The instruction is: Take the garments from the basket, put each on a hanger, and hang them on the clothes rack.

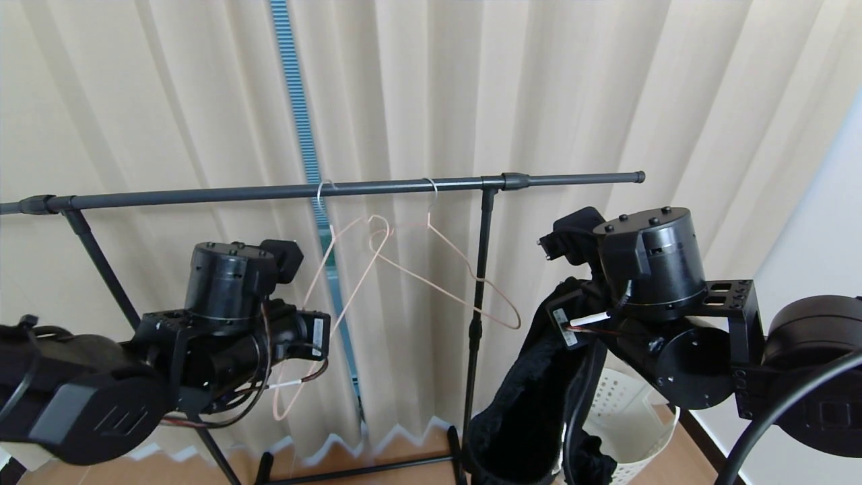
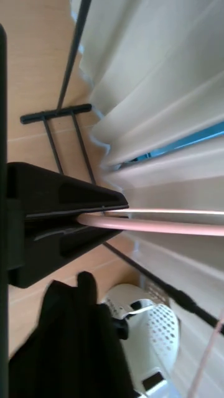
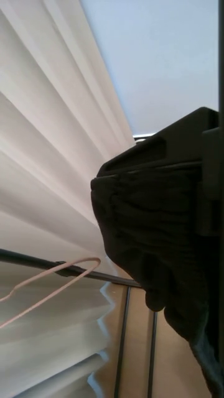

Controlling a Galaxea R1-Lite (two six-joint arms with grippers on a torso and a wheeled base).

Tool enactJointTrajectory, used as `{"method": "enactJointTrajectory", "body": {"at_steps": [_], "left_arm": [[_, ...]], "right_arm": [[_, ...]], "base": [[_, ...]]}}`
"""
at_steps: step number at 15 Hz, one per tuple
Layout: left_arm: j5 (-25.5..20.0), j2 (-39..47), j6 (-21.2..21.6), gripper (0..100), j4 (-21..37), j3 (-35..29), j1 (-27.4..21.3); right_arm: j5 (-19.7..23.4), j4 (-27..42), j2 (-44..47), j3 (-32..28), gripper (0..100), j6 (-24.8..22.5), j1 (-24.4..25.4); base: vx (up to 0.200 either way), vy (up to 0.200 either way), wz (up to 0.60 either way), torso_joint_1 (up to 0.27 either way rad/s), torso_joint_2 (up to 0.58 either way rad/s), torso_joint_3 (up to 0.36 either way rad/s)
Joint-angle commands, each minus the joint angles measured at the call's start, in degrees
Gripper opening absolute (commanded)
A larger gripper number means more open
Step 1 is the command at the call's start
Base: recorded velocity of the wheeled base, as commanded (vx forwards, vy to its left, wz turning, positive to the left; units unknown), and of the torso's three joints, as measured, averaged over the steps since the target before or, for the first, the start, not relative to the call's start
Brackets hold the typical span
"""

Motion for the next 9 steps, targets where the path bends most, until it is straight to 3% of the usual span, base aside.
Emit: {"method": "enactJointTrajectory", "body": {"at_steps": [1, 3, 4, 6, 9], "left_arm": [[-0.18, -6.86, 1.28, 0, -2.16, 7.57, -1.45], [-0.71, -8.1, 2.51, 0, -6.11, 13.02, -1.81], [-2.56, -8.1, 3.48, 0, -10.95, 17.33, -1.98], [-4.4, -8.01, 7.79, 0, -15.87, 20.93, -1.89], [-8.8, -8.1, 9.37, 0, -19.47, 24.45, -2.77]], "right_arm": [[-0.07, 0.06, 0.43, 0.02, 0, -0.04, 0.02], [-0.07, -0.03, 0.43, 0.02, 0, -0.04, 0.02], [-0.07, -0.03, 0.69, -0.07, 0, -0.04, -0.07], [0.01, -0.03, 1.31, -0.24, 0, -0.04, -0.25], [0.1, -0.03, 2.36, -0.33, 0, -0.04, -0.86]], "base": [[0.0, 0.0, 0.0, 0.0, 0.0, 0.0], [0.0, 0.0, 0.0, 0.0, 0.0, 0.0], [0.0, 0.0, 0.0, 0.0, 0.0, 0.0], [0.0, 0.0, 0.0, 0.0, 0.0, 0.0], [0.0, 0.0, 0.0, 0.0, 0.0, 0.0]]}}
